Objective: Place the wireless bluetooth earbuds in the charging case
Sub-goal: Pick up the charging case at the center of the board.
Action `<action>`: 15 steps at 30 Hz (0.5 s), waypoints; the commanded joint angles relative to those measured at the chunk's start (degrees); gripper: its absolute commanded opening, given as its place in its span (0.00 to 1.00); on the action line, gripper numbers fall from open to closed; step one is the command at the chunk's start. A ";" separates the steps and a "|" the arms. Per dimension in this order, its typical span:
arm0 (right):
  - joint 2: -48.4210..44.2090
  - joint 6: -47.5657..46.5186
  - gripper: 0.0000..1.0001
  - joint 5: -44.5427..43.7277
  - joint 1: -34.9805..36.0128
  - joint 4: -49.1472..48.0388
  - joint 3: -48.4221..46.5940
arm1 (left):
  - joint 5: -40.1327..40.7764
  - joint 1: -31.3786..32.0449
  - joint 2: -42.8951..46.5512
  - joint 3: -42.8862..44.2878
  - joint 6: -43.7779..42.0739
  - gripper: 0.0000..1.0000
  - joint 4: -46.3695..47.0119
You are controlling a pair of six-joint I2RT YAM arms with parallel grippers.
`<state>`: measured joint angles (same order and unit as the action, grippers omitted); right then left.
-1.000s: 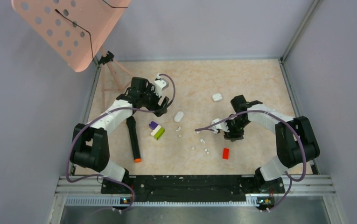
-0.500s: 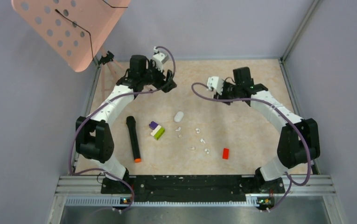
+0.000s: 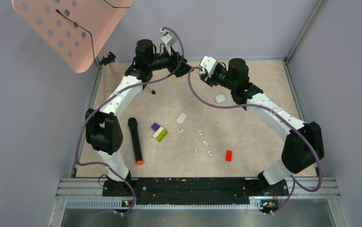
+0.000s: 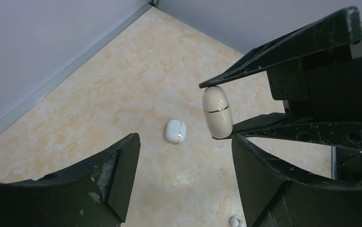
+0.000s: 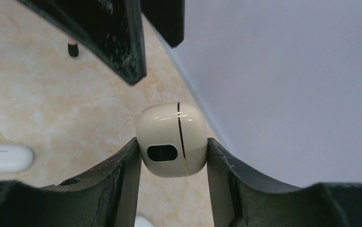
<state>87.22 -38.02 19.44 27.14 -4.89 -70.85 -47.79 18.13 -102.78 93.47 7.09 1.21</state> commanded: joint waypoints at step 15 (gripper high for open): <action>3.71 -0.46 0.00 -0.22 3.02 -8.56 -5.30 | -7.14 1.93 -6.51 7.69 3.58 0.65 6.26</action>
<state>90.96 -37.52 18.72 29.28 -9.43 -73.97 -52.99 19.68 -107.74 97.84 9.56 3.62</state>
